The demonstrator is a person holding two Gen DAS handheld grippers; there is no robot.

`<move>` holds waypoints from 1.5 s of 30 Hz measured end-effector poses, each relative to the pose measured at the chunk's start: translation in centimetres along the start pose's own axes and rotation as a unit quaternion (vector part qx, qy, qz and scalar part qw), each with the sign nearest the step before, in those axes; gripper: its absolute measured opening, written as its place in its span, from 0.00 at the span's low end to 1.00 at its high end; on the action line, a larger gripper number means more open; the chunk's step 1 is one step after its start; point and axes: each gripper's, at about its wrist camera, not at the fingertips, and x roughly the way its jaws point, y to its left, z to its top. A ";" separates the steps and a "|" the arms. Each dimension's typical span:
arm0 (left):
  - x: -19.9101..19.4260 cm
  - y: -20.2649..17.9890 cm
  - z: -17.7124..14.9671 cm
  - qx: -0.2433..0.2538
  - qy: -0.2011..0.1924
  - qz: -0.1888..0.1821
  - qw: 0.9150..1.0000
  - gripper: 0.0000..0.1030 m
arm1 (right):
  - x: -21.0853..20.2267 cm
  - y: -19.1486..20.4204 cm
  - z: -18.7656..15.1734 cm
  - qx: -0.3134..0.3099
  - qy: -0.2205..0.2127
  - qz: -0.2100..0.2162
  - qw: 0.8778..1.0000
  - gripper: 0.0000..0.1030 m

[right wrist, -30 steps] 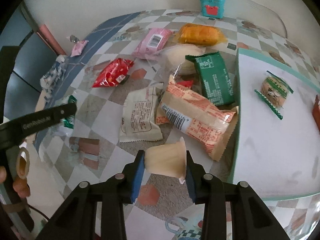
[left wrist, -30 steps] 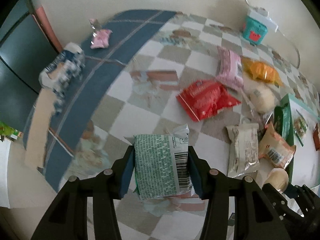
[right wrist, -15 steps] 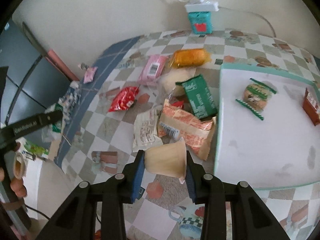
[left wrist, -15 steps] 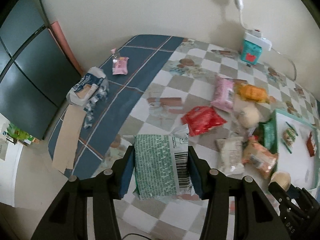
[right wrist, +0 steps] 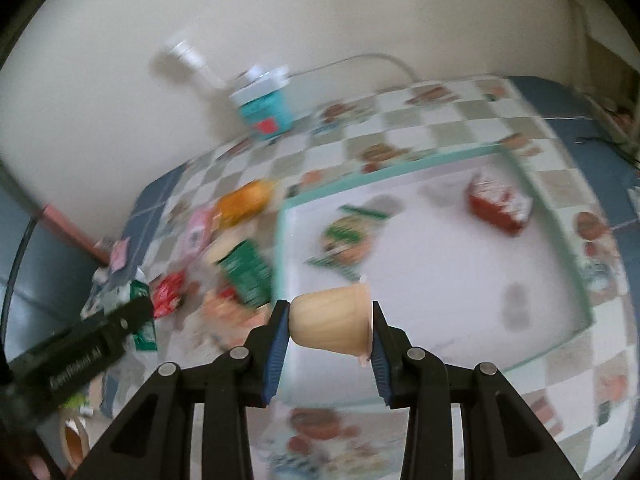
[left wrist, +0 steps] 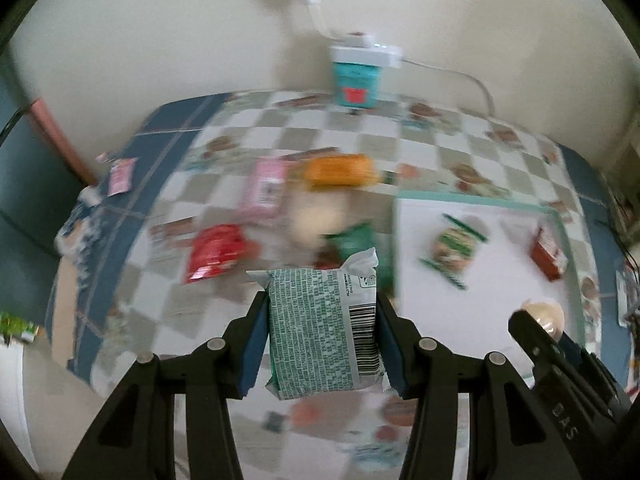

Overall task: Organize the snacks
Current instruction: 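Drop the pudding cup into the tray with the right gripper while the left gripper drops the bread bag there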

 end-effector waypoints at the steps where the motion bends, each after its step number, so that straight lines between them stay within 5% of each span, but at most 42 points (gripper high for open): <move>1: 0.4 -1.4 0.1 0.008 0.003 -0.005 1.000 0.51 | 0.0 -1.1 0.4 0.007 -0.004 -0.019 1.000 0.39; 6: 2.1 -6.1 0.4 0.035 0.018 -0.026 0.999 0.51 | 0.0 -5.6 1.7 0.035 -0.017 -0.096 0.995 0.39; 17: 6.6 -12.5 0.9 0.072 0.047 -0.058 0.995 0.51 | 1.7 -13.1 2.8 0.120 -0.002 -0.170 0.978 0.39; 29: 8.7 -16.1 3.1 0.084 0.049 -0.102 0.990 0.51 | 4.1 -14.5 3.1 0.119 0.019 -0.181 0.976 0.39; 30: 8.6 -16.2 3.1 0.086 0.047 -0.104 0.990 0.53 | 4.1 -14.6 3.1 0.120 0.018 -0.179 0.976 0.39; 32: 8.4 -16.1 3.2 0.085 0.043 -0.106 0.990 0.71 | 3.9 -14.5 3.1 0.120 0.015 -0.179 0.976 0.39; 38: 7.4 -14.7 3.5 0.076 0.037 -0.116 0.990 0.79 | 2.5 -13.3 3.6 0.100 -0.002 -0.183 0.978 0.41; 42: 6.9 -12.7 3.4 0.065 0.032 -0.099 0.992 0.79 | 2.0 -12.5 3.8 0.095 -0.007 -0.178 0.979 0.52; 45: 6.6 -11.2 3.3 0.059 0.023 -0.082 0.995 0.94 | 1.8 -11.5 3.7 0.088 -0.008 -0.174 0.981 0.61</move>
